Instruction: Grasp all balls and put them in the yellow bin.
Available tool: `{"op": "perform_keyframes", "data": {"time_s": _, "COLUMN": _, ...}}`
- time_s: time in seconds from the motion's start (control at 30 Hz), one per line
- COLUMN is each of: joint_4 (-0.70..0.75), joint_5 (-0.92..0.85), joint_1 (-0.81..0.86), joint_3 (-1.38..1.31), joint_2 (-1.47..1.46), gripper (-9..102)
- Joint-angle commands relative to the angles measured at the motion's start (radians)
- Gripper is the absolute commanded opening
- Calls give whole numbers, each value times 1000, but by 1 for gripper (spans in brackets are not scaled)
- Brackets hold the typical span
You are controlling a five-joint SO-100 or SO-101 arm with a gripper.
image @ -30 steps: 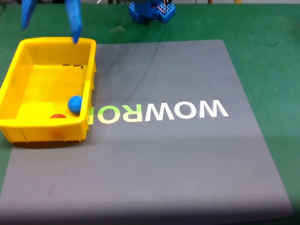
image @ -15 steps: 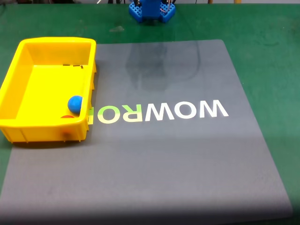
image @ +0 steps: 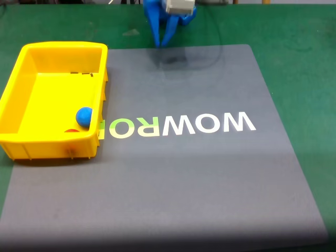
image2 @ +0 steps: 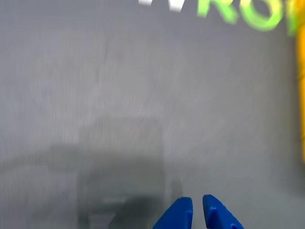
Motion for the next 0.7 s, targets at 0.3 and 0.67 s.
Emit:
{"op": "perform_keyframes", "data": {"time_s": 0.3, "joint_4": 241, "joint_5": 89, "joint_1": -28, "joint_3": 71, "joint_2": 156, "gripper": 0}}
{"op": "perform_keyframes", "data": {"time_s": 0.67, "joint_4": 388, "joint_5": 115, "joint_1": -49, "joint_3": 132, "joint_2": 219, "gripper": 0}}
